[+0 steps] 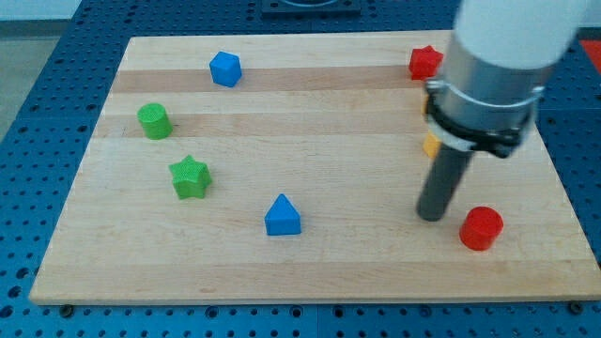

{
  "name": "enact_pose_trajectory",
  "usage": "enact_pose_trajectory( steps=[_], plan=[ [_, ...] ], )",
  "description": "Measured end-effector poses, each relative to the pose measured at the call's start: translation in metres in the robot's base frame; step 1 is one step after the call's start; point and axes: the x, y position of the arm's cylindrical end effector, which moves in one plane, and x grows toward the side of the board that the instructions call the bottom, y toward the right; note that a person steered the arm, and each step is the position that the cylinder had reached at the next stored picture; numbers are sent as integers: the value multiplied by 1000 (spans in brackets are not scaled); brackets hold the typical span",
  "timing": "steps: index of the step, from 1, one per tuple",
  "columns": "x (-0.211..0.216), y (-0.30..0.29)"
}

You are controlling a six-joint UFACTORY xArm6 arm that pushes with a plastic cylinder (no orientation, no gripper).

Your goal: Slide the blue triangle towards the red circle

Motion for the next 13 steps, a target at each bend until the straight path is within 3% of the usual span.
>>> enact_pose_trajectory(
  steps=[1,2,4,6,8,13],
  plan=[
    [-1,-70],
    [-1,-91],
    [-48,-125],
    [-37,-213],
    [11,-193],
    [11,-93]
  ],
)
